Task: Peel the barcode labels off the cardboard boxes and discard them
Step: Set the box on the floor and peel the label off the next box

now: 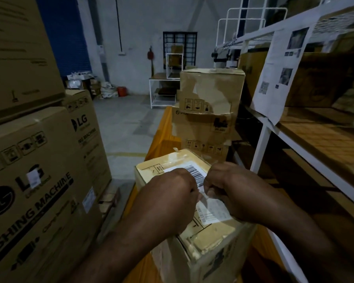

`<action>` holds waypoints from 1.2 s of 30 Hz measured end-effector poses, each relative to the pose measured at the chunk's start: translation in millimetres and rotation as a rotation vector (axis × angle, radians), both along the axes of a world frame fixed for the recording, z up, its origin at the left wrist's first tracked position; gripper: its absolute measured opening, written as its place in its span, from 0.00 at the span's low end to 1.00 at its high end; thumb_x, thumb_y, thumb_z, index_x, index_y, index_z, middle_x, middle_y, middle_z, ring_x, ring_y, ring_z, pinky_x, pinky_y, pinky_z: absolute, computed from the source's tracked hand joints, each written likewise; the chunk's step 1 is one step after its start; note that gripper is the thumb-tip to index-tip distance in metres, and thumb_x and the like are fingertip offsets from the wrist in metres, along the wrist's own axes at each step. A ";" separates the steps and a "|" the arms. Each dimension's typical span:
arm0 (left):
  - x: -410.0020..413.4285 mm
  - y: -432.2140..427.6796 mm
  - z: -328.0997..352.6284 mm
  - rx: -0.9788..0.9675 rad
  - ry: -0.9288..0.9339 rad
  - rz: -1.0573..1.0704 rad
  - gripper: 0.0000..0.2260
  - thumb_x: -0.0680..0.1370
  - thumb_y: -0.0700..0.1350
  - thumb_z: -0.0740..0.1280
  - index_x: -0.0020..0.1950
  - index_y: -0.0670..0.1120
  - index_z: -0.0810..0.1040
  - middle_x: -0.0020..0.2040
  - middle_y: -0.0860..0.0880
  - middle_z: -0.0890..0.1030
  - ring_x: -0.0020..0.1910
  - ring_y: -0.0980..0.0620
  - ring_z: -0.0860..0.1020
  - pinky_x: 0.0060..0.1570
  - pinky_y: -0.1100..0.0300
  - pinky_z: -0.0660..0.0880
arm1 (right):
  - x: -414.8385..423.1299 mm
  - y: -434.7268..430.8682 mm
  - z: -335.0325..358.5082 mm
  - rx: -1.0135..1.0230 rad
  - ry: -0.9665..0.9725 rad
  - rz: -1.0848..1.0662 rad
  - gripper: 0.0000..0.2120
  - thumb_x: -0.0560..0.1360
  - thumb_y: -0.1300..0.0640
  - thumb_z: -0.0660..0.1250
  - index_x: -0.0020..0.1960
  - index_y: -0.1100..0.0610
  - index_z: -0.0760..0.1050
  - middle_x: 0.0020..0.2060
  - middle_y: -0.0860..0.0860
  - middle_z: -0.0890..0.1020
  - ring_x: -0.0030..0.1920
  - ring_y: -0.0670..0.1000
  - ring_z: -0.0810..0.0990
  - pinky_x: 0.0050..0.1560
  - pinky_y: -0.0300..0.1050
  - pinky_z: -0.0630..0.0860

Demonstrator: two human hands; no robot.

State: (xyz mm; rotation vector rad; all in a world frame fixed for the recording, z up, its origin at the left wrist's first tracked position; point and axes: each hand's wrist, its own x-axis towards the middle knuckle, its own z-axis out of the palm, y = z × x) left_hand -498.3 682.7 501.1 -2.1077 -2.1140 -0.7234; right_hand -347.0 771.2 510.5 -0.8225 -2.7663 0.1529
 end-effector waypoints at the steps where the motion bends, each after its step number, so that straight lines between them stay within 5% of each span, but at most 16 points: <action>1: -1.7 0.1 -0.1 0.005 0.012 -0.002 0.12 0.81 0.52 0.59 0.50 0.48 0.79 0.49 0.52 0.80 0.51 0.51 0.78 0.51 0.57 0.75 | -2.0 -0.4 -0.9 0.008 -0.016 -0.011 0.14 0.76 0.60 0.67 0.43 0.41 0.68 0.46 0.39 0.71 0.50 0.42 0.69 0.47 0.37 0.70; 9: -8.4 4.8 0.6 -0.059 -0.048 -0.032 0.09 0.80 0.54 0.64 0.45 0.51 0.78 0.48 0.55 0.79 0.47 0.57 0.77 0.43 0.65 0.67 | -2.4 -6.1 0.9 -0.072 -0.033 -0.081 0.13 0.75 0.65 0.64 0.42 0.46 0.70 0.44 0.42 0.71 0.47 0.41 0.67 0.44 0.36 0.69; 15: -9.9 9.2 -0.3 -0.026 0.001 -0.057 0.10 0.81 0.53 0.64 0.51 0.50 0.82 0.50 0.54 0.80 0.49 0.55 0.78 0.49 0.61 0.73 | -7.5 -1.6 0.4 -0.102 -0.040 -0.126 0.15 0.73 0.68 0.64 0.42 0.47 0.71 0.42 0.42 0.71 0.44 0.41 0.67 0.40 0.35 0.67; 19: -24.7 7.8 -2.0 -0.089 -0.127 -0.173 0.08 0.77 0.53 0.70 0.44 0.50 0.82 0.47 0.55 0.79 0.46 0.58 0.77 0.48 0.55 0.76 | -11.7 3.7 -3.6 -0.093 -0.032 -0.149 0.15 0.72 0.69 0.64 0.42 0.49 0.72 0.41 0.44 0.72 0.42 0.43 0.69 0.40 0.40 0.70; 22: -33.8 -0.1 -2.3 -0.130 -0.190 -0.186 0.11 0.73 0.57 0.73 0.49 0.53 0.81 0.52 0.59 0.78 0.52 0.61 0.75 0.52 0.60 0.75 | -9.7 1.0 -4.9 -0.102 0.021 -0.139 0.11 0.76 0.66 0.64 0.44 0.50 0.74 0.44 0.44 0.74 0.45 0.45 0.73 0.44 0.44 0.74; 26: -33.1 -7.2 -5.4 -0.092 -0.183 -0.159 0.07 0.76 0.54 0.71 0.46 0.52 0.81 0.52 0.58 0.79 0.52 0.61 0.76 0.50 0.62 0.76 | -4.6 -1.3 -3.0 -0.197 0.110 -0.057 0.03 0.79 0.53 0.64 0.50 0.46 0.75 0.46 0.40 0.74 0.47 0.40 0.73 0.44 0.36 0.71; 29: -29.9 -6.8 -4.2 -0.056 -0.165 -0.159 0.06 0.78 0.52 0.69 0.46 0.51 0.82 0.49 0.56 0.80 0.48 0.60 0.77 0.48 0.62 0.75 | -2.8 1.5 -0.5 -0.230 0.023 0.014 0.13 0.74 0.42 0.68 0.57 0.42 0.75 0.49 0.39 0.73 0.49 0.39 0.73 0.45 0.36 0.73; 36: -24.9 1.6 1.3 -0.031 0.044 -0.133 0.11 0.82 0.50 0.59 0.55 0.49 0.80 0.52 0.51 0.80 0.53 0.51 0.78 0.54 0.56 0.75 | -14.4 8.2 -4.2 -0.221 0.155 0.084 0.02 0.73 0.57 0.72 0.43 0.51 0.80 0.39 0.45 0.79 0.43 0.44 0.78 0.39 0.38 0.75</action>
